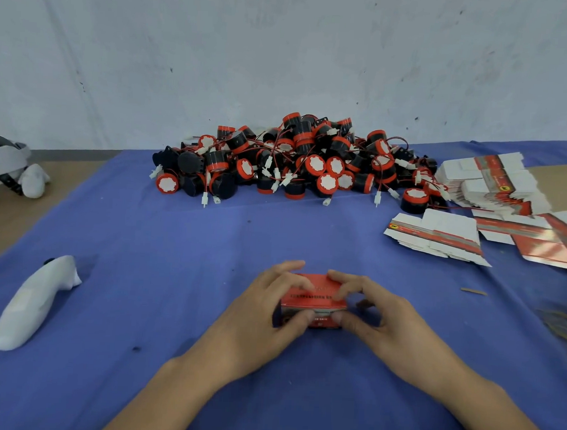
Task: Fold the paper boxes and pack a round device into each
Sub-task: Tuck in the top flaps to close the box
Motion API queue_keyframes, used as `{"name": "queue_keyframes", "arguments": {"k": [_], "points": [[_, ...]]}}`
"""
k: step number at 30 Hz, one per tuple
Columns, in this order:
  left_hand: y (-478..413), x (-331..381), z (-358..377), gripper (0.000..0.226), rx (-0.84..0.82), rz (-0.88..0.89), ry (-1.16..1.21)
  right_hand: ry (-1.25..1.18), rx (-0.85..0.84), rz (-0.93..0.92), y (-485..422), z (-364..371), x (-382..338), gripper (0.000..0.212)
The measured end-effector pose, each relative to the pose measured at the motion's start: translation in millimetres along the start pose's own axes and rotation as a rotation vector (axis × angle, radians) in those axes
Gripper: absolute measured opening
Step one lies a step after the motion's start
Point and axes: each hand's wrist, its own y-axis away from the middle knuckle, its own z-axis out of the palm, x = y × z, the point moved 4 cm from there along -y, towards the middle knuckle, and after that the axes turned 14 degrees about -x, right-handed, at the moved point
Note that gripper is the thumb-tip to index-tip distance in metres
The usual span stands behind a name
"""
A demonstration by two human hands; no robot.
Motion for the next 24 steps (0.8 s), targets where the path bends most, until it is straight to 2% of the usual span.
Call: {"name": "queue_keyframes", "arguments": {"k": [3,5,8,12,15,18,24], "points": [[-1.9,-4.9,-4.5,0.026,0.007,-0.079,0.153,-0.067,-0.005,0.029,-0.3,-3.1,3.3,0.027],[-5.4,0.9,-8.9,0.019,0.084,-0.108,0.288,-0.150,0.022,0.047,-2.5,-5.7,1.9,0.024],[-13.9,16.7,-12.0,0.013,0.238,-0.114,0.505,-0.350,0.153,-0.013,-8.5,-4.1,-11.7,0.019],[-30.5,38.1,-4.6,0.025,0.347,-0.104,0.670,-0.707,0.246,-0.006,-21.7,14.1,-29.2,0.032],[-44.6,48.9,-2.6,0.023,0.419,-0.126,0.714,-0.859,0.372,0.030,-27.5,10.6,-35.2,0.020],[-57.4,56.7,0.9,0.022,0.453,-0.141,0.770,-0.899,0.480,0.052,-27.2,-0.9,-35.5,0.015],[-67.8,87.2,33.5,0.024,0.381,-0.172,0.851,-0.845,0.680,0.096,6.0,-22.3,-28.6,0.035]]}}
